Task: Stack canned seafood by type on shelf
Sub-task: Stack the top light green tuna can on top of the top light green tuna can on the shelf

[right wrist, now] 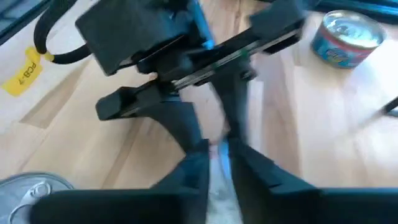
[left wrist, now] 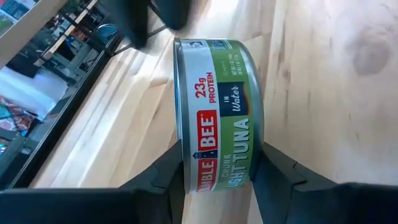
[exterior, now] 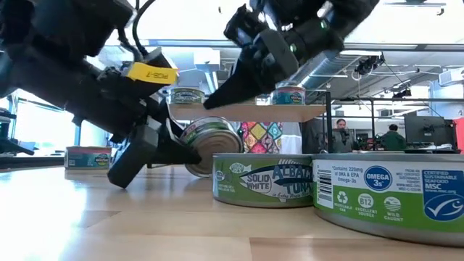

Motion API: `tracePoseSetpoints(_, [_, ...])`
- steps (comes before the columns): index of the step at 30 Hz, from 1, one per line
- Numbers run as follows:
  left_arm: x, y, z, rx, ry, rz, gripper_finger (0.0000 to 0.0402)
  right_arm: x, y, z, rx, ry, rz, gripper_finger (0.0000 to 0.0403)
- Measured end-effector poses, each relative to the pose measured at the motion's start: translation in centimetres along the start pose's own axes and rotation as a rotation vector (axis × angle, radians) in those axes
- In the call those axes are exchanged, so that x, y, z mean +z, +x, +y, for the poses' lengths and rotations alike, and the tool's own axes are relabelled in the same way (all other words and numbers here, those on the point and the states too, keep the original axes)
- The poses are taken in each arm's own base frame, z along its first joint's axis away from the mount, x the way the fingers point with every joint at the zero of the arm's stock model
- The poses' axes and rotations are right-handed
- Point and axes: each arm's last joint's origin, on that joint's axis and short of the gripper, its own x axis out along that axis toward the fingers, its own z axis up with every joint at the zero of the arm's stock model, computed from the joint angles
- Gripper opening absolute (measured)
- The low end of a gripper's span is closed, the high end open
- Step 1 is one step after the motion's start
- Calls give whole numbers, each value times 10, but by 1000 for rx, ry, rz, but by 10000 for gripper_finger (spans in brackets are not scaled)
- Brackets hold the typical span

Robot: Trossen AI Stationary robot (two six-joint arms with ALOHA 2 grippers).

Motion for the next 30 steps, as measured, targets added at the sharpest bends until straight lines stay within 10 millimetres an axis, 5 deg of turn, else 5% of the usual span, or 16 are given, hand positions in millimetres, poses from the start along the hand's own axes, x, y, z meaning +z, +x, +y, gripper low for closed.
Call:
tracePoseSetpoints(7, [14, -11, 6, -104, -81, -40, 125, 21, -5, 10, 38, -234, 119, 202])
tracePoseSetpoints(11, [20, -9, 13, -175, -149, -42, 125, 21, -4, 23, 22, -388, 142, 248])
tracePoseSetpoints(17, [20, -3, 18, -165, -200, -34, 125, 17, 3, 41, 20, -477, 159, 256])
tracePoseSetpoints(30, [21, -2, 20, -148, -219, -31, 141, 6, 22, 45, -181, -488, 209, 256])
